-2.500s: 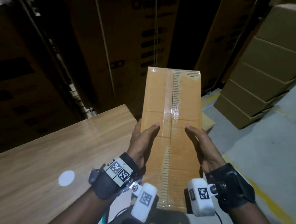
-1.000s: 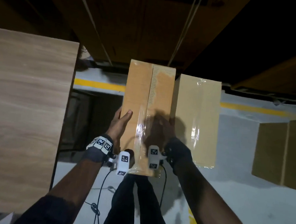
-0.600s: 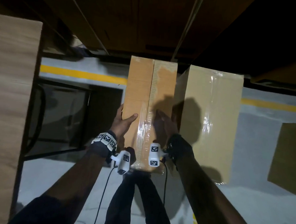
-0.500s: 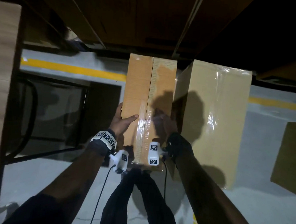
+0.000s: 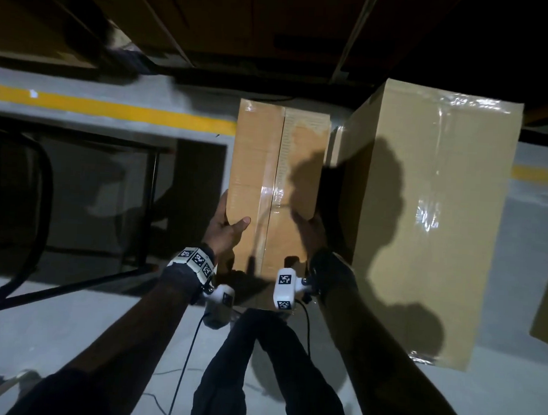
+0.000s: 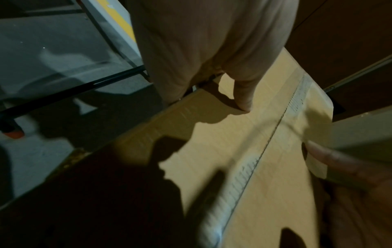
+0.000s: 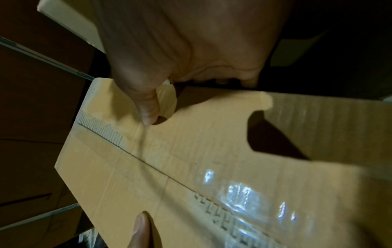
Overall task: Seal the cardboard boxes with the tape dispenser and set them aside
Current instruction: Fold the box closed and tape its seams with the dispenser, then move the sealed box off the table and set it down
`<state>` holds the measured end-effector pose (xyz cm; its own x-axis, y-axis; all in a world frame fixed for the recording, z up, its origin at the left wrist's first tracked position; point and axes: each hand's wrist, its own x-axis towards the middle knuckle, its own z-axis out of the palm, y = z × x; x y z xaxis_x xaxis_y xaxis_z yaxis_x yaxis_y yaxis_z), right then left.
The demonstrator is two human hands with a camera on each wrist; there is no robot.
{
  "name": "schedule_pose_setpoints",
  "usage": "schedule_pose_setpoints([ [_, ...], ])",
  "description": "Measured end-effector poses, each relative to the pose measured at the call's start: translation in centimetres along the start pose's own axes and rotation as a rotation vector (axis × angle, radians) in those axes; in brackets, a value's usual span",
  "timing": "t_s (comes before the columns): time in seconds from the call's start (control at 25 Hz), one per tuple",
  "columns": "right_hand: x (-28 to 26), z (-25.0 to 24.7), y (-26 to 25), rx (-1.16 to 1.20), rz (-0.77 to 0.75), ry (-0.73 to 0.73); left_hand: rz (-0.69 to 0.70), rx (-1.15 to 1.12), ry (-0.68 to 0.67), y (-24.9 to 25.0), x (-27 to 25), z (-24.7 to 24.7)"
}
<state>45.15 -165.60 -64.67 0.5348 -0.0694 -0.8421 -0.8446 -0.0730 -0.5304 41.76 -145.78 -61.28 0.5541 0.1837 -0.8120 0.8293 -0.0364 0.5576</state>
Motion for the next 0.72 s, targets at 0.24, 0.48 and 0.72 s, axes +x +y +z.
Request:
schedule_pose_setpoints([
  [0.24, 0.8, 0.3, 1.1, -0.055, 0.019, 0.011, -0.004, 0.046, 0.032, -1.0, 0.4, 0.4],
  [0.48, -2.3, -0.2, -1.5, -0.316, -0.019, 0.073, -0.184, -0.140, 0.154, -0.5, -1.6, -0.2],
  [0.72, -12.5, -3.0, -7.6, -0.320, -0.021, -0.002, -0.096, -0.159, 0.095, 6.2, -9.8, -3.5],
])
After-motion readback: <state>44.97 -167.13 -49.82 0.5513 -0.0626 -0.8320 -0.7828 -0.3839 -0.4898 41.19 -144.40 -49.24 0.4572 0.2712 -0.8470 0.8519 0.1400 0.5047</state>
